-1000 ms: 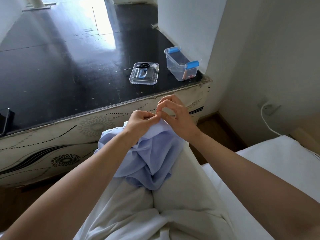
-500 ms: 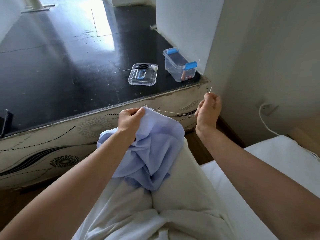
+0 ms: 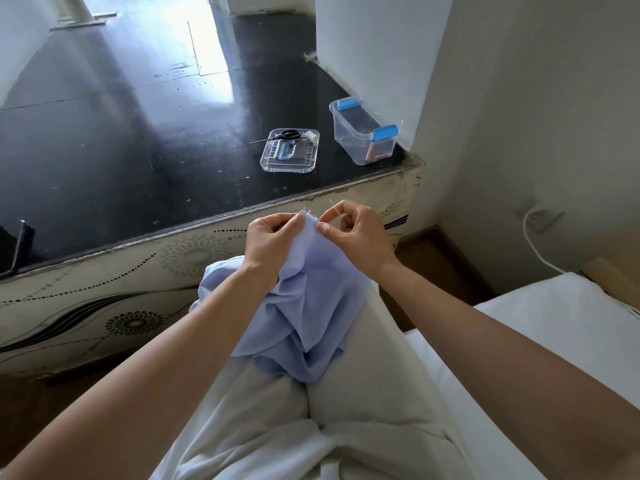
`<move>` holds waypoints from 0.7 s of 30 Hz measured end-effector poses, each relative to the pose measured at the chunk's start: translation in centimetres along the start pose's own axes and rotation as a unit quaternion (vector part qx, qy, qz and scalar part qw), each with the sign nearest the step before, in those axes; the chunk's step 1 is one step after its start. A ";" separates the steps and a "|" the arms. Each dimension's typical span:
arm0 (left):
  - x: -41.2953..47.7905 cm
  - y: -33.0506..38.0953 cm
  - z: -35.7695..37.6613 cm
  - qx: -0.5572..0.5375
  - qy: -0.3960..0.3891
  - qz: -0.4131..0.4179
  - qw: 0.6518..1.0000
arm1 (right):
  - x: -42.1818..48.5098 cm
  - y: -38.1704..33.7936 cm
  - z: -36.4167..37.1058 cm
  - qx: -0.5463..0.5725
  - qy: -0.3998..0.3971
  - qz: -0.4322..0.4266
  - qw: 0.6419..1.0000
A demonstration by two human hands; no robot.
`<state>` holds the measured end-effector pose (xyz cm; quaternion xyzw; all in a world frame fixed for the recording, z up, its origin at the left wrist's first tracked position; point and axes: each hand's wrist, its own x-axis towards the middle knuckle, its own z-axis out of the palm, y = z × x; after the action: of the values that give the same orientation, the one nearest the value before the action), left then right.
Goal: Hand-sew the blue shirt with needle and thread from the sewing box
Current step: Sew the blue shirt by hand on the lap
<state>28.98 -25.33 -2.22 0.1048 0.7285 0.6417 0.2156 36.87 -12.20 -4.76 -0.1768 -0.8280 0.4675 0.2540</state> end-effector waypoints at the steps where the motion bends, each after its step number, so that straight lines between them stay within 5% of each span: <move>1: 0.0 -0.1 0.0 0.004 -0.002 0.003 1.000 | 0.0 0.0 0.2 -0.002 0.004 -0.009 1.000; 12: -0.2 0.0 0.1 0.023 -0.005 0.016 1.000 | 0.0 -0.2 0.2 0.021 -0.034 -0.019 0.999; 16: 0.3 -0.1 -0.2 -0.004 0.027 -0.010 1.000 | -1.1 -0.7 -1.5 0.112 -0.258 0.009 0.960; 21: 0.6 -0.1 -0.5 -0.032 0.051 -0.013 0.998 | -1.6 -0.8 -3.3 0.077 -0.516 0.159 0.838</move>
<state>28.21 -25.54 -2.41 0.0553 0.7189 0.6665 0.1895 40.07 -11.18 -3.09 -0.0193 -0.7611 0.5872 -0.2748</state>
